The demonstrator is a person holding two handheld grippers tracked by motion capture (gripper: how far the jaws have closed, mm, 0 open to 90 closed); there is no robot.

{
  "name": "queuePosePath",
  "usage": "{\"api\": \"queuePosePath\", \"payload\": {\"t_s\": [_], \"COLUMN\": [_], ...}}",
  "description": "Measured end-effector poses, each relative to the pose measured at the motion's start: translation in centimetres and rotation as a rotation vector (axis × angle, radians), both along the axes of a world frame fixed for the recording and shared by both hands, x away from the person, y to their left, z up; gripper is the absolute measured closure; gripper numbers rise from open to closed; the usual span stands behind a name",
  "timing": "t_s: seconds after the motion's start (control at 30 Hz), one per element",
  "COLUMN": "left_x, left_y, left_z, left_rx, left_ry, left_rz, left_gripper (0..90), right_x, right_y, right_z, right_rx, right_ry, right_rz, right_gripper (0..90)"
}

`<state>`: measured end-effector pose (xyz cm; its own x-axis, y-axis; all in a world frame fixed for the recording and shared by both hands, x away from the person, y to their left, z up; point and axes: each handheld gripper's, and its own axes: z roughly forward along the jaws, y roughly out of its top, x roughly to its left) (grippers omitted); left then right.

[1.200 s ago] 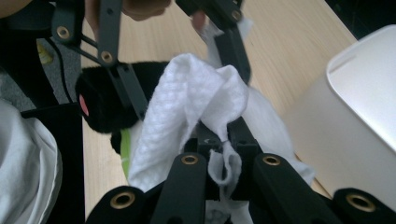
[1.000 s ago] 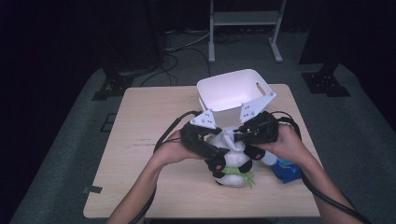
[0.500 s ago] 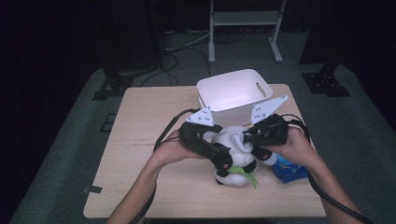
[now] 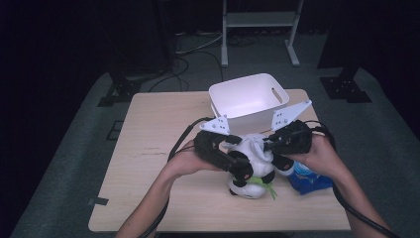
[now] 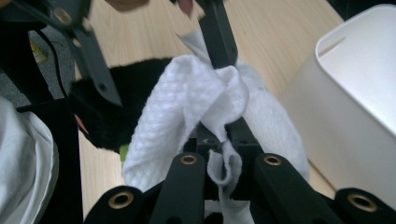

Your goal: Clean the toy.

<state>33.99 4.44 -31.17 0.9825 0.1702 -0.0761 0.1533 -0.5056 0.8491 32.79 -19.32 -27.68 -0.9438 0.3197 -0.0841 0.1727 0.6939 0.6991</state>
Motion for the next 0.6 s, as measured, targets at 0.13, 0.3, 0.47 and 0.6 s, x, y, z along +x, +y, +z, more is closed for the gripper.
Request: {"api": "queuePosePath", "payload": {"t_s": [0.13,0.3,0.47,0.6], "left_x": [0.1,0.1,0.2,0.1], "left_y": [-0.1,-0.1,-0.1,-0.1], "left_z": [0.0,0.1,0.2,0.4], "left_rx": [-0.002,0.008,-0.003,-0.020], "left_ry": [0.001,-0.006,-0.006,-0.004], "left_rz": [0.004,0.010,0.011,-0.004], "left_gripper": [22.9,22.8,22.8,22.8], "right_x": [-0.3,-0.1,0.1,0.1], "right_y": [1.3,3.0,2.8,2.1], "right_z": [0.5,0.6,0.4,0.0], "right_rx": [-0.002,-0.043,-0.055,-0.054], "right_ry": [-0.010,-0.023,-0.022,-0.006], "right_rz": [0.045,0.068,0.056,0.047], "right_gripper": [84.6,84.5,84.6,84.7]}}
